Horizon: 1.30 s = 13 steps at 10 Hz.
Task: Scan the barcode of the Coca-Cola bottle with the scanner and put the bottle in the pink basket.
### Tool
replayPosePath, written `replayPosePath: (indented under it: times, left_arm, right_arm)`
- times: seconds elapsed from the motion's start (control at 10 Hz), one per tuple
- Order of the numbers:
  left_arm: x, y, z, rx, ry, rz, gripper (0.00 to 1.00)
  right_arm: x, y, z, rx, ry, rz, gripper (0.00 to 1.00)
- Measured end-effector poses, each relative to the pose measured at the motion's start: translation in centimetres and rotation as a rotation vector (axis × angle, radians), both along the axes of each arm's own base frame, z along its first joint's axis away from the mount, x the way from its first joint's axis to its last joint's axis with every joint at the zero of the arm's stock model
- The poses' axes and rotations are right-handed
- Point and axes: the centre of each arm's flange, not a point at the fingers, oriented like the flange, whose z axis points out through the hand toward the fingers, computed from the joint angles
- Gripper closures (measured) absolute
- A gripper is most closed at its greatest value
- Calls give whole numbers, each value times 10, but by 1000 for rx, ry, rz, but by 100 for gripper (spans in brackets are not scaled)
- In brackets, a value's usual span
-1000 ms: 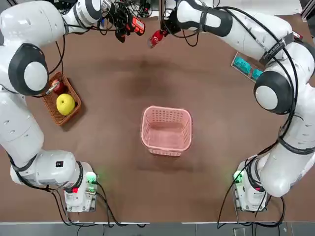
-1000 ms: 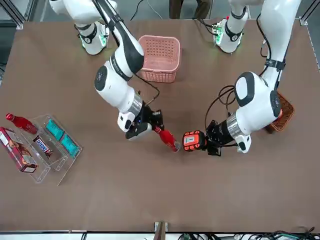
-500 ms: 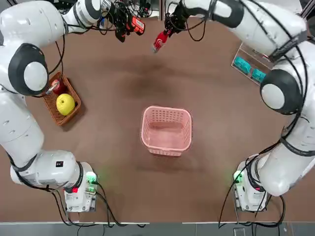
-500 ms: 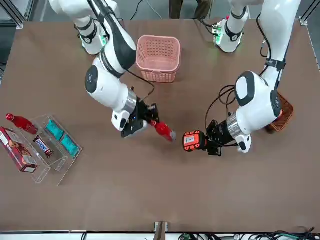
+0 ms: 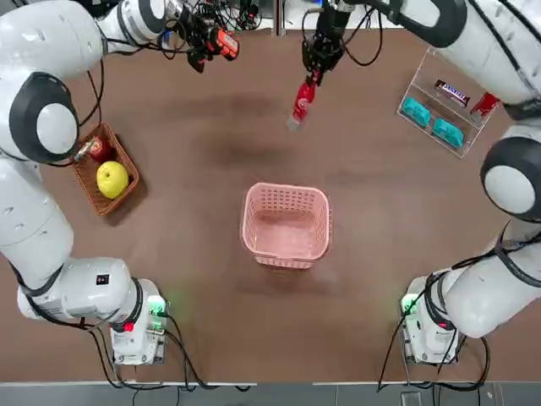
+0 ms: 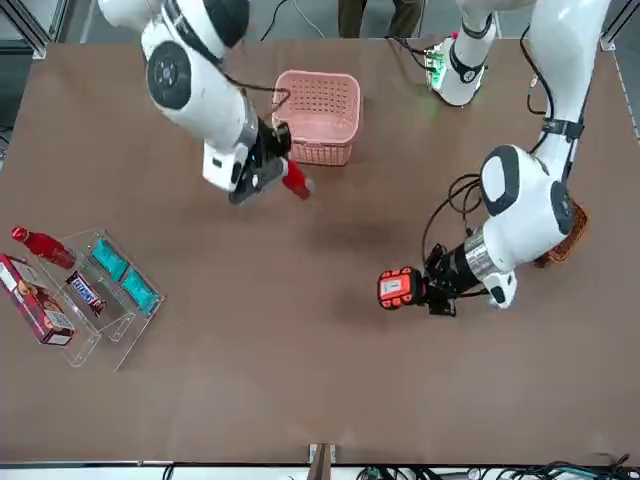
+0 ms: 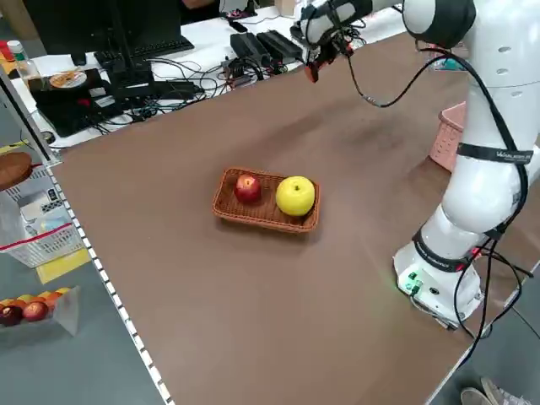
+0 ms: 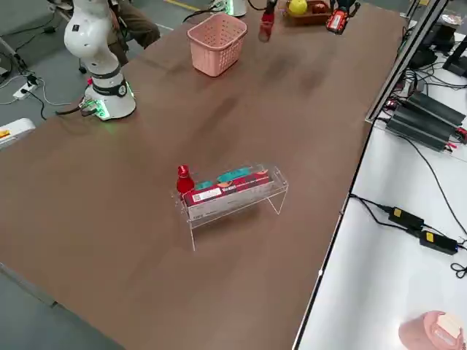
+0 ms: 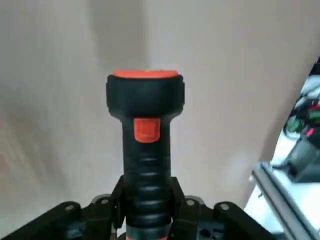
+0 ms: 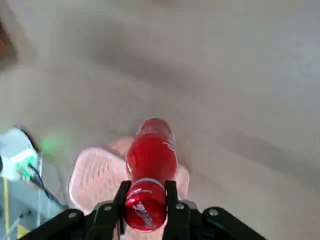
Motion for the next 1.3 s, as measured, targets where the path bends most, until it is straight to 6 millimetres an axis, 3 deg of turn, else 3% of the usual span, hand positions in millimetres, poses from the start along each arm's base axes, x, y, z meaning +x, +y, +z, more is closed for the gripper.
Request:
replayPosePath:
  times: [0.2,0.5,0.6,0.8,1.0,1.3]
  left_arm:
    - [-1,25,-19,101,31,38,63]
    - [-11,37,-65,243,88,133,63]
    - [-13,43,-78,281,97,150,63]
    - [-13,56,-98,308,82,150,63]
    - [-15,55,-122,325,61,133,63]
    - [-25,50,-145,364,51,79,63]
  right_arm:
    - [-60,40,1,-134,60,39,67]
    - [-166,124,-7,-234,43,23,67]
    - [-188,140,-16,-239,24,19,67]
    - [-196,149,-60,-230,-11,-3,67]
    - [-196,147,-100,-241,-39,-18,67]
    - [-200,149,-114,-235,-78,-11,67]
